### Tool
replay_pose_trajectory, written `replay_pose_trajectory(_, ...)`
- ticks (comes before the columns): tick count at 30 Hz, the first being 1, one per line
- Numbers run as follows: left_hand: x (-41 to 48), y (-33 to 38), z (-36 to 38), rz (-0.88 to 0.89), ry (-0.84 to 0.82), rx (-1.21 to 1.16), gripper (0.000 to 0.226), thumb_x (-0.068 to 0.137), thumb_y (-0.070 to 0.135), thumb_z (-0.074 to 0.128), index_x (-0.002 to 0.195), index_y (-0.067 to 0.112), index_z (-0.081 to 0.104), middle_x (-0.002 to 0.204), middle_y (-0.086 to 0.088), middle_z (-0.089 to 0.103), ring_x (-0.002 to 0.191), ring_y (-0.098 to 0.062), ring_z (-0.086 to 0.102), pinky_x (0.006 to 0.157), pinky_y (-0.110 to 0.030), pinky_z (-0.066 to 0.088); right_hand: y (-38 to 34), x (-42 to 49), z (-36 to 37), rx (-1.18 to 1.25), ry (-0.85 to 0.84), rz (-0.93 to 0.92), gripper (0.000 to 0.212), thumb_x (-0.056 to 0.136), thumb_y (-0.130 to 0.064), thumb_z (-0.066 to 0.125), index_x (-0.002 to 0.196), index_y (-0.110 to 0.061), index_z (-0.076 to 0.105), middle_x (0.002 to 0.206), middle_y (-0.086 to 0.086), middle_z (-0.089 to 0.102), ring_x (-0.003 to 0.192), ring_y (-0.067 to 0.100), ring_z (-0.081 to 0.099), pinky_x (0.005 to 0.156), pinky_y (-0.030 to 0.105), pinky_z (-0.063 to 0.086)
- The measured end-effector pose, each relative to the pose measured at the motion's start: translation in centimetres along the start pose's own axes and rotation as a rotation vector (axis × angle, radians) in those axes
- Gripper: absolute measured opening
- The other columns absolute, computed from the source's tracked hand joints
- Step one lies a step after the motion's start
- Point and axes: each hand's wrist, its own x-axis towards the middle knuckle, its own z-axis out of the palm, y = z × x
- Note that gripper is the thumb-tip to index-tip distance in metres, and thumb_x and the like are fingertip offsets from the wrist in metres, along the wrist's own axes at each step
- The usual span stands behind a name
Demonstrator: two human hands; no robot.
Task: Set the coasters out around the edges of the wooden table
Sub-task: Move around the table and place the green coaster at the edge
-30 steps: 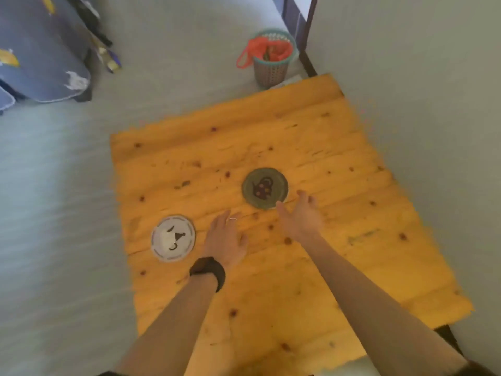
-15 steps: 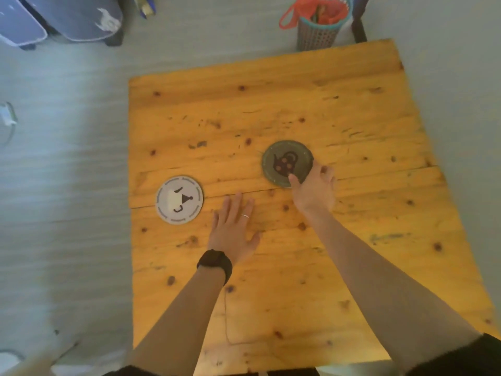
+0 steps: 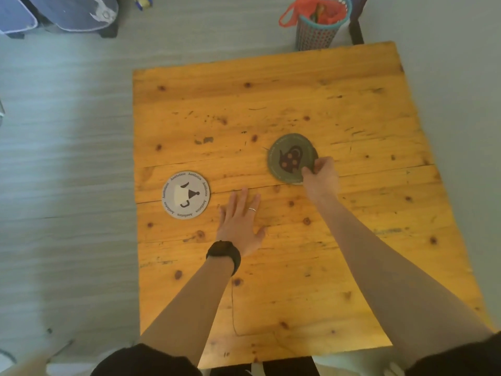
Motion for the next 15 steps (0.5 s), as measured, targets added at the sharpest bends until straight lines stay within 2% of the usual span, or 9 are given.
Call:
replay_pose_trajectory(2,-0.2,0.5,-1.0,-0.035,0.052,-0.165,0.063,0.096,0.039,0.046,0.153,0.026,0.023,0.163,0.001,0.005,0.15,-0.025,0.0,0.12,-0.049,0.01,0.7,-2.2,-1.4,0.24,-0.074,0.024,0.02,0.096,-0.019,0.063,0.105,-0.019,0.045,0.107,0.003,0.064,0.08,0.014,0.066,0.064,0.033,0.058)
replay_pose_trajectory(4,-0.8,1.5,-1.9,-0.123,0.13,-0.465,0.048,0.099,0.035,0.041,0.144,0.018,0.041,0.151,-0.003,0.036,0.139,-0.026,0.032,0.112,-0.044,0.032,2.5,-5.0,-3.6,0.364,-0.152,0.055,0.017,0.097,-0.016,0.062,0.1,-0.026,0.048,0.105,-0.001,0.067,0.083,0.008,0.069,0.065,0.034,0.062)
replay_pose_trajectory(6,-2.4,2.7,-2.3,-0.205,0.092,-0.701,0.048,0.1,0.04,0.038,0.141,0.016,0.044,0.129,0.006,0.054,0.107,-0.012,0.058,0.089,-0.032,0.052,5.4,-8.0,-6.1,0.387,-0.249,0.062,0.021,0.097,-0.016,0.061,0.094,-0.034,0.053,0.097,-0.005,0.072,0.085,0.009,0.071,0.061,0.029,0.059)
replay_pose_trajectory(7,-3.5,3.3,-2.0,-0.225,0.016,-0.771,0.049,0.1,0.044,0.039,0.14,0.017,0.044,0.122,0.011,0.055,0.088,-0.002,0.059,0.073,-0.022,0.054,7.0,-9.4,-7.1,0.378,-0.316,0.077,0.022,0.097,-0.017,0.061,0.092,-0.038,0.055,0.091,-0.009,0.074,0.084,0.009,0.071,0.058,0.025,0.057)
replay_pose_trajectory(8,-4.7,3.9,-1.4,-0.231,-0.072,-0.814,0.05,0.099,0.046,0.041,0.141,0.02,0.043,0.122,0.013,0.054,0.08,0.003,0.056,0.063,-0.016,0.052,8.6,-10.6,-8.0,0.353,-0.388,0.1,0.022,0.097,-0.019,0.061,0.092,-0.039,0.057,0.089,-0.011,0.074,0.084,0.011,0.072,0.057,0.023,0.056)
replay_pose_trajectory(10,-7.0,5.0,0.5,-0.246,-0.218,-0.821,0.049,0.097,0.044,0.049,0.141,0.024,0.041,0.131,0.009,0.052,0.091,-0.006,0.059,0.07,-0.02,0.049,11.8,-12.2,-9.0,0.225,-0.508,0.155,0.019,0.098,-0.022,0.061,0.096,-0.041,0.059,0.091,-0.007,0.074,0.088,0.02,0.071,0.058,0.033,0.059)
replay_pose_trajectory(12,-9.1,5.9,2.8,-0.328,-0.227,-0.802,0.049,0.093,0.034,0.059,0.139,0.022,0.044,0.128,0.004,0.055,0.103,-0.018,0.059,0.082,-0.032,0.05,15.2,-12.8,-9.1,0.016,-0.553,0.14,0.015,0.097,-0.027,0.061,0.101,-0.04,0.057,0.101,-0.003,0.07,0.089,0.024,0.07,0.069,0.05,0.06)
replay_pose_trajectory(14,-11.5,7.0,5.1,-0.475,-0.122,-0.805,0.045,0.088,0.027,0.064,0.13,0.02,0.05,0.118,0.0,0.059,0.103,-0.02,0.058,0.088,-0.038,0.051,17.7,-13.6,-9.0,-0.117,-0.538,0.095,0.016,0.096,-0.028,0.062,0.104,-0.039,0.053,0.101,-0.009,0.066,0.088,0.021,0.068,0.075,0.05,0.058)
replay_pose_trajectory(15,-12.5,7.6,6.0,-0.535,-0.071,-0.803,0.041,0.086,0.026,0.065,0.125,0.021,0.053,0.114,-0.001,0.06,0.101,-0.019,0.059,0.086,-0.038,0.051,18.5,-13.8,-8.9,-0.149,-0.513,0.06,0.016,0.096,-0.029,0.062,0.104,-0.04,0.052,0.096,-0.013,0.065,0.087,0.019,0.067,0.073,0.043,0.059)
